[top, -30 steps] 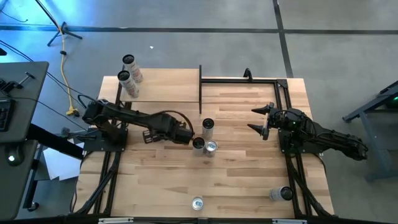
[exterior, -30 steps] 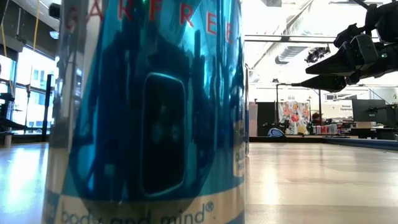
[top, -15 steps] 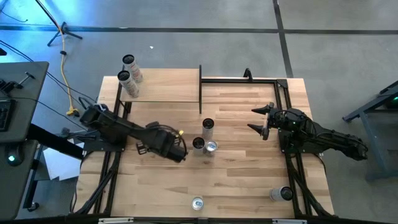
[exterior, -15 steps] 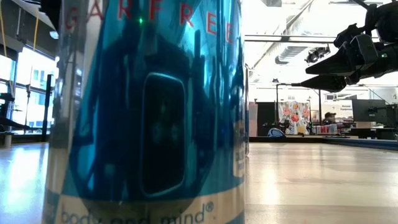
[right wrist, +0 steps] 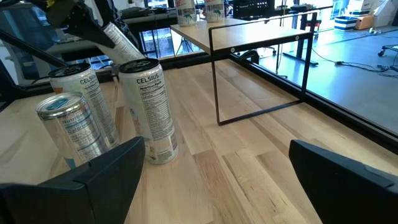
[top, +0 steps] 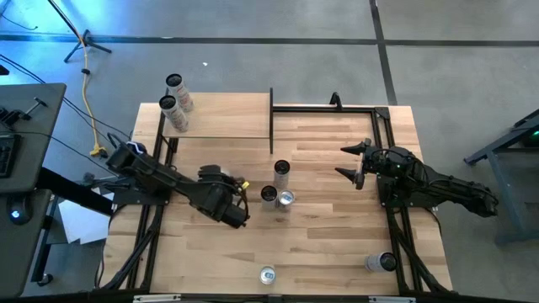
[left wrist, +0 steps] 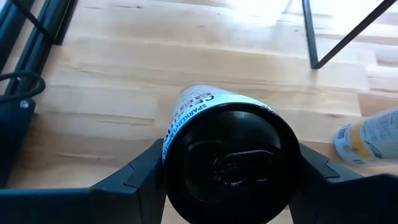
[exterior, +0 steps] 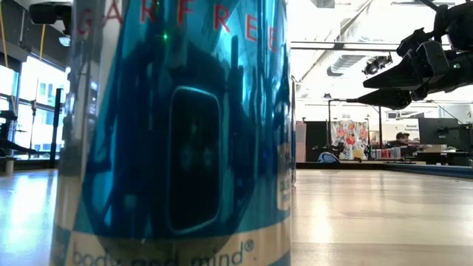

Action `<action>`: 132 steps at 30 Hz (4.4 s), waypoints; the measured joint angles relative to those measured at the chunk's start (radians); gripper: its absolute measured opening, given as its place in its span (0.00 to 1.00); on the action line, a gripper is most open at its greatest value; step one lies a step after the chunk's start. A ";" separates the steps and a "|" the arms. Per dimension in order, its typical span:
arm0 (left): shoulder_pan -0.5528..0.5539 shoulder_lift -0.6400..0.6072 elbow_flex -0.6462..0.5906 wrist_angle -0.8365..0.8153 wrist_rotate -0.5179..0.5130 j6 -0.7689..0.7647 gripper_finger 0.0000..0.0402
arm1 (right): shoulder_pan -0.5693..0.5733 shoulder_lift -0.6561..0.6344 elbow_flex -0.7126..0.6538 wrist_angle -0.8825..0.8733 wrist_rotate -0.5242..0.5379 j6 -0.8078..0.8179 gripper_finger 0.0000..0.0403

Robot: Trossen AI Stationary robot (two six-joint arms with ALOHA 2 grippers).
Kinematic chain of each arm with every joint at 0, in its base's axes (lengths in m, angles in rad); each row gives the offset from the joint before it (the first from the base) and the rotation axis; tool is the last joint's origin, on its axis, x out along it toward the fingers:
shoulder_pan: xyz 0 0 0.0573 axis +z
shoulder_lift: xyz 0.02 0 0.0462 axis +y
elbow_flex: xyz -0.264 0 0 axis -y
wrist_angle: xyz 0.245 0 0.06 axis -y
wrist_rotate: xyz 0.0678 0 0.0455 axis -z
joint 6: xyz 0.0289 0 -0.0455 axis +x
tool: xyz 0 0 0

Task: Place canned beverage on shelf
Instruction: Put the top white blue soda can on the shelf

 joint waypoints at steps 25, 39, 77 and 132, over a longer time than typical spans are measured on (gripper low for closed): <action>0.324 -0.095 0.000 0.239 0.238 0.535 0.53 | 0.000 0.000 0.000 0.000 0.000 0.000 0.96; 0.472 -0.104 -0.125 0.470 0.362 0.747 0.53 | 0.000 0.000 0.000 0.000 0.000 0.000 0.96; 0.331 -0.097 -0.232 0.557 -0.084 0.553 0.63 | 0.000 0.000 0.000 0.000 0.000 0.000 0.96; 0.219 0.051 -0.231 0.567 -0.399 0.428 0.84 | 0.000 0.000 0.000 0.000 0.000 0.000 0.96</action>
